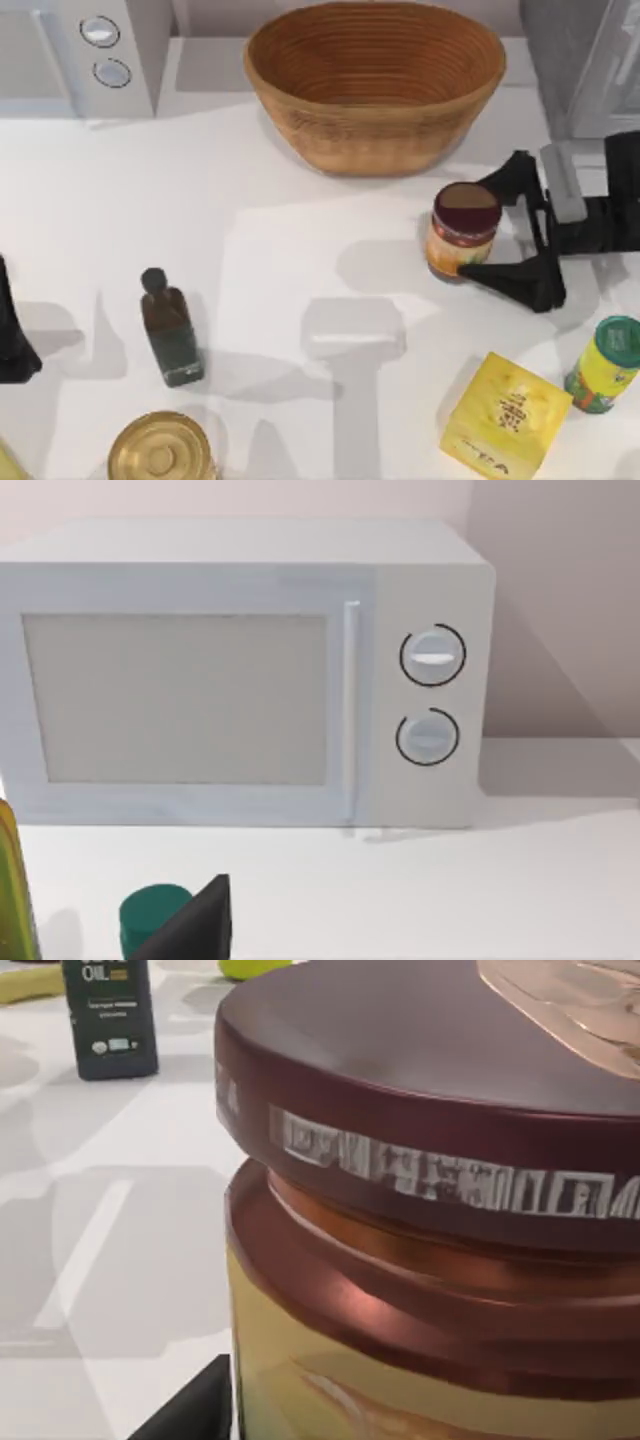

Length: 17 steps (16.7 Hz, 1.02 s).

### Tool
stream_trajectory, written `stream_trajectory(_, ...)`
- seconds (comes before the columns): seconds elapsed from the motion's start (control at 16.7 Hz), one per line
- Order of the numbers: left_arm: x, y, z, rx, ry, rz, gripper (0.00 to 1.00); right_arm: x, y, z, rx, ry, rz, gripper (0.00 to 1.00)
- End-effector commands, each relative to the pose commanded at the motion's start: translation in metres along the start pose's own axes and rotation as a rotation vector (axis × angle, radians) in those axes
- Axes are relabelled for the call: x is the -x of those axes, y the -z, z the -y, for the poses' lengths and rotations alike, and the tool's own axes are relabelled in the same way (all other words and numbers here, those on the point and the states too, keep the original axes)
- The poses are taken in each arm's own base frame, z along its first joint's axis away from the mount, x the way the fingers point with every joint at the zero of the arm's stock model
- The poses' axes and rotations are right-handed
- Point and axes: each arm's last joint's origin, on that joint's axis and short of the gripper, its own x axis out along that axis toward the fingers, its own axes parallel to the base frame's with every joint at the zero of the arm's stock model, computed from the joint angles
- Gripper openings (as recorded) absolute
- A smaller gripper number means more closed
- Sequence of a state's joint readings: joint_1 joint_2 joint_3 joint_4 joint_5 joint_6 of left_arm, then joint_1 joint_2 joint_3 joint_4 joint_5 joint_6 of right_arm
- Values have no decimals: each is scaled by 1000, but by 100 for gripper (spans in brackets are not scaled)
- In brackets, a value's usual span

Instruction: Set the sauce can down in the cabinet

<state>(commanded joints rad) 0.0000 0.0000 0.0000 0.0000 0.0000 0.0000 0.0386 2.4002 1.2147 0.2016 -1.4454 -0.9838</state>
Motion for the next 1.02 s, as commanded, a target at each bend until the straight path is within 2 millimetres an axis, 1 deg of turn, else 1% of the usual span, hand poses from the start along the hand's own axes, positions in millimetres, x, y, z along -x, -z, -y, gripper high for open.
stream_trajectory(0.42,0,0,0,0,0,0,100,-22,-6,-9,-5,0,2,100)
stream_trajectory(0.6,0,0,0,0,0,0,100,-26,-9,-10,-3,0,2,100)
stream_trajectory(0.84,0,0,0,0,0,0,100,-26,-9,-10,-3,0,2,100)
stream_trajectory(1.02,0,0,0,0,0,0,100,-26,-9,-10,-3,0,2,77)
